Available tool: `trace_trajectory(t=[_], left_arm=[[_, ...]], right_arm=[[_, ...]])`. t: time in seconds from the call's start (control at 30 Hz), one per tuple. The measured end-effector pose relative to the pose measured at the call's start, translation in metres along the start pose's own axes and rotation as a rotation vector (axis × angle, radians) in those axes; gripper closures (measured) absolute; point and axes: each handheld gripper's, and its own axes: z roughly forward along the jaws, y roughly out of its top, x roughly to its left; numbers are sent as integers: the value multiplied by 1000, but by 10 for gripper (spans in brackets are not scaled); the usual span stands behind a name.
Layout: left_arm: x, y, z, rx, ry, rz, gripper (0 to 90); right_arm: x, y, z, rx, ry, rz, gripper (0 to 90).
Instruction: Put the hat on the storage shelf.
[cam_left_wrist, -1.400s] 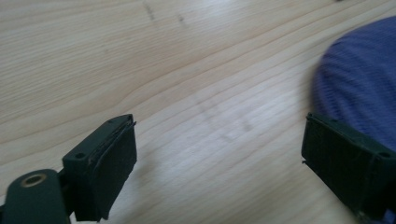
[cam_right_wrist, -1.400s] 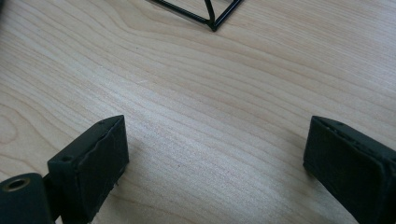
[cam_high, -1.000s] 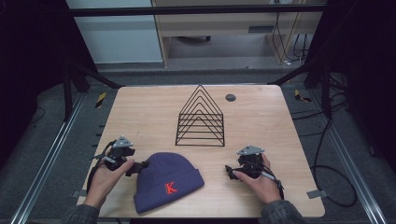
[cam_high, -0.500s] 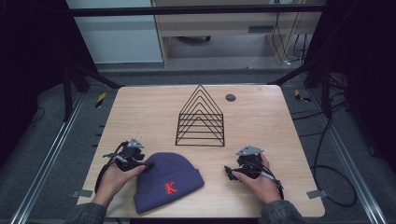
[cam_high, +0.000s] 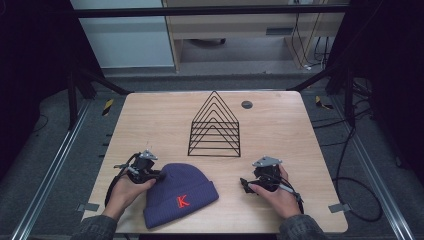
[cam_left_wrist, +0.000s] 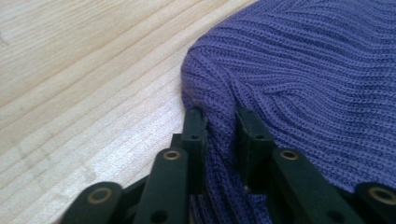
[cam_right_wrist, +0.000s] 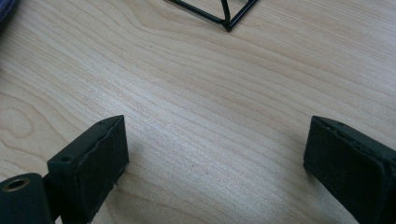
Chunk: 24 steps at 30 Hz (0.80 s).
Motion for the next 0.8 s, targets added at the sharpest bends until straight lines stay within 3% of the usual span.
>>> trace_trajectory(t=[0.4,0.5,0.7,0.8], left_arm=[[-11,5,-14,-52,53,50,780],[-15,8,-22,-89,70,79,786],[-35,19,-47,-178,136,190,790],[-43,27,-57,-202,148,240,791]], right_arm=[[1,0,-1,7,3,-2,66],[1,0,-1,6,3,-2,66],[1,0,-1,10,-2,3,66],[2,0,-1,16,-5,7,67]])
